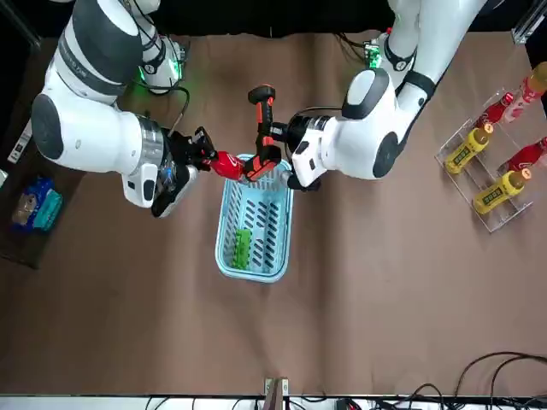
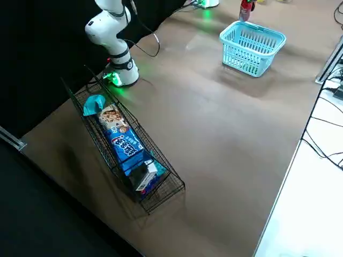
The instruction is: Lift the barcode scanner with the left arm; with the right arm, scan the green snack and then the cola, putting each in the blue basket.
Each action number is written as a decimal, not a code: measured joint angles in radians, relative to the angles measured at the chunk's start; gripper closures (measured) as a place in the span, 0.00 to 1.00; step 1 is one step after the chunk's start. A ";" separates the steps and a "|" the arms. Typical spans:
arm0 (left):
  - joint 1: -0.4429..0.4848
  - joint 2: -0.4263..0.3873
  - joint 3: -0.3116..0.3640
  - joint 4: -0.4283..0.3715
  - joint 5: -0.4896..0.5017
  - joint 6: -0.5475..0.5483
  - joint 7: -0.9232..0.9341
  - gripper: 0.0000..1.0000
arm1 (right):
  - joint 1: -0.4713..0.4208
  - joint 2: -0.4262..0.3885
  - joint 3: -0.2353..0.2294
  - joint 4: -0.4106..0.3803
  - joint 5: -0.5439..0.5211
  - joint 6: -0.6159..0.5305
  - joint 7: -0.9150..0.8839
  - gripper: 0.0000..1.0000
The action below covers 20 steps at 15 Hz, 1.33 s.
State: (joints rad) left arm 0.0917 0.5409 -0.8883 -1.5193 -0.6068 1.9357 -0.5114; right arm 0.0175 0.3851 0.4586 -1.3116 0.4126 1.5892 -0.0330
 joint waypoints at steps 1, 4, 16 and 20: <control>-0.004 0.000 0.003 0.000 0.000 0.008 0.007 0.63 | 0.000 0.000 0.000 0.000 0.000 0.000 0.000 0.68; -0.005 0.000 0.004 0.001 0.000 0.020 0.016 0.63 | 0.000 0.000 0.001 -0.001 0.000 -0.001 -0.001 0.68; 0.013 0.000 0.031 0.012 0.266 0.010 0.024 0.63 | 0.001 0.001 0.001 -0.001 0.000 -0.002 -0.001 0.68; 0.101 -0.001 0.036 0.016 0.387 -0.070 0.024 0.63 | 0.038 0.019 0.001 -0.018 -0.052 0.019 0.037 0.68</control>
State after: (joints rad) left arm 0.1930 0.5398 -0.8525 -1.5037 -0.2201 1.8653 -0.4870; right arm 0.0555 0.4046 0.4594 -1.3296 0.3609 1.6085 0.0040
